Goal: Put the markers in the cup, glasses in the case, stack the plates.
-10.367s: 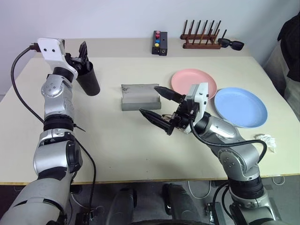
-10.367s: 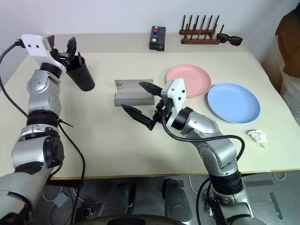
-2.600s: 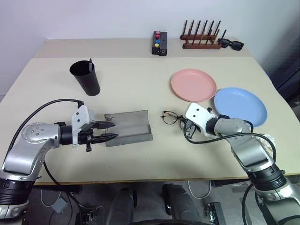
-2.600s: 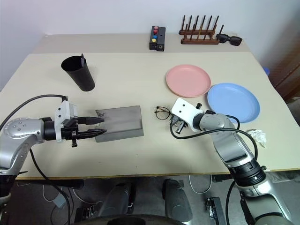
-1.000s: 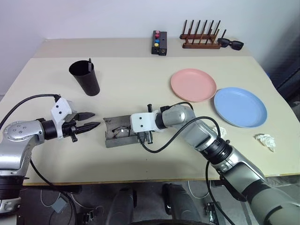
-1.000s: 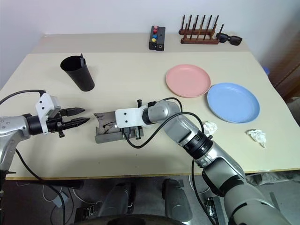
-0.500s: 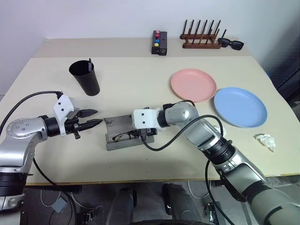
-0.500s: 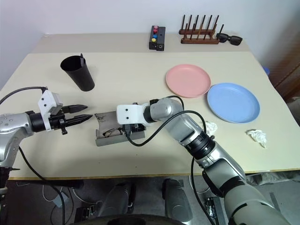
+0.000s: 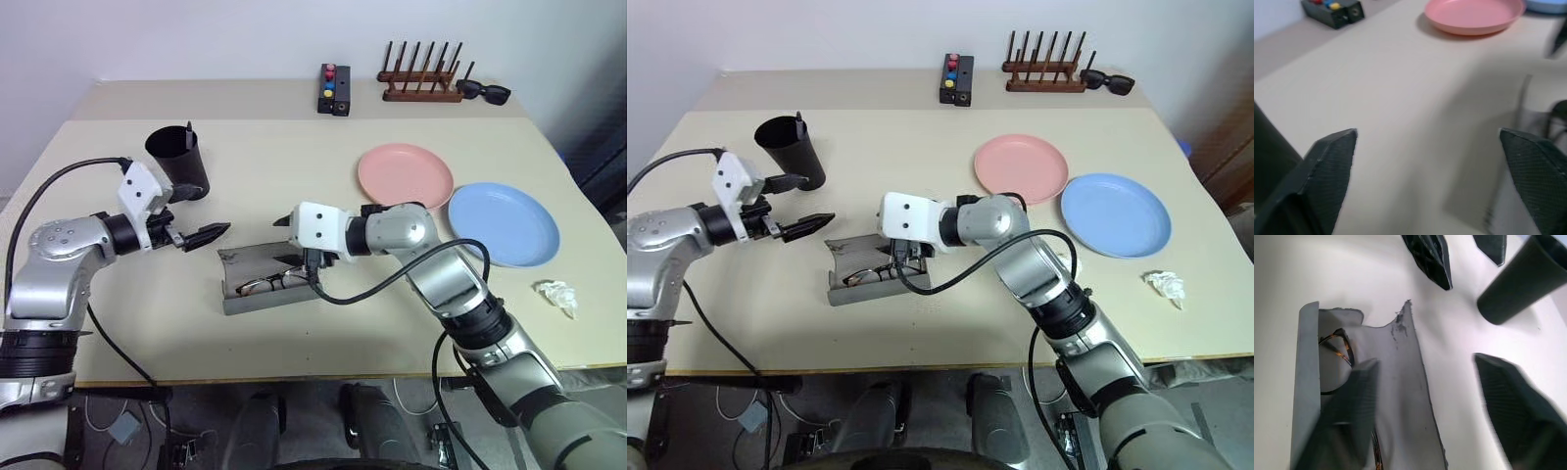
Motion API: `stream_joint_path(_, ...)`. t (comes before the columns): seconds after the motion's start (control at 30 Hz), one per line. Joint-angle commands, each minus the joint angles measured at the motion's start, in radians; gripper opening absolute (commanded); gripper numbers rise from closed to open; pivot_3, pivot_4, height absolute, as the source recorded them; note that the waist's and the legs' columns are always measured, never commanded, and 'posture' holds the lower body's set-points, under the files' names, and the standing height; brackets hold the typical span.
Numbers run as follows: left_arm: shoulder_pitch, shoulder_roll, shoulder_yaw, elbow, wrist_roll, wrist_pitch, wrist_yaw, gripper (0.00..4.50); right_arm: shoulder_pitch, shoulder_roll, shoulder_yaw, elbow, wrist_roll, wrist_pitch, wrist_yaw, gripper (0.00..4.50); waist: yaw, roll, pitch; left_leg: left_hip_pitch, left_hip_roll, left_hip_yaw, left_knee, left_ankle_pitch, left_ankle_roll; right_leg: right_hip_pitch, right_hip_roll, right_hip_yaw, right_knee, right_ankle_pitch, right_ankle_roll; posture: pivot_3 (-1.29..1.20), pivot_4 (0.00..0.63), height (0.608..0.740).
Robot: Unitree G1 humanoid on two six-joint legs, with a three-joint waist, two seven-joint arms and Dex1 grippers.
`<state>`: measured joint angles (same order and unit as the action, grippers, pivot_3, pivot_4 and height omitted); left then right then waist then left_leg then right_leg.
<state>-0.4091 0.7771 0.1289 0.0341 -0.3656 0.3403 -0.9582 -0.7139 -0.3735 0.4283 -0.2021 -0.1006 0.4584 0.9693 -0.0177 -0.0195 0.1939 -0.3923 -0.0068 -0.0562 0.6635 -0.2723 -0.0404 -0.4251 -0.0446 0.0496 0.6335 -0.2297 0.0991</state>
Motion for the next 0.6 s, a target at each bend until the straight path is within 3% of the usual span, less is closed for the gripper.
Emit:
stream_joint_path(0.03, -0.033, -0.020, -0.045, -0.002, 0.024, -0.010, -0.007, 3.56, 0.038, -0.024, -0.050, -0.097, 0.018, 0.039, -0.033, 2.86, -0.001, 0.000, 0.000, 0.000, 0.000, 0.000, 0.000, 0.000, 0.000, 0.000, 0.000, 0.000, 0.000, 0.000, 0.000, 0.00, 0.150, 0.735)
stream_joint_path(0.23, -0.068, -0.029, -0.156, 0.030, 0.091, -0.022, -0.055, 0.53, 0.132, -0.061, -0.084, -0.218, 0.045, 0.118, -0.069, 2.86, -0.003, 0.000, 0.000, 0.000, 0.000, 0.000, 0.000, 0.000, 0.000, 0.000, 0.001, 0.000, 0.000, 0.000, 0.000, 0.00, 0.150, 0.735)
stream_joint_path(0.6, -0.040, 0.012, -0.207, -0.021, 0.082, -0.025, -0.217, 0.53, 0.277, -0.169, -0.128, -0.328, 0.090, 0.154, -0.100, 2.86, -0.003, 0.000, 0.000, 0.000, 0.000, 0.000, 0.000, 0.000, 0.000, 0.000, 0.001, 0.000, 0.000, -0.001, -0.001, 0.00, 0.150, 0.735)
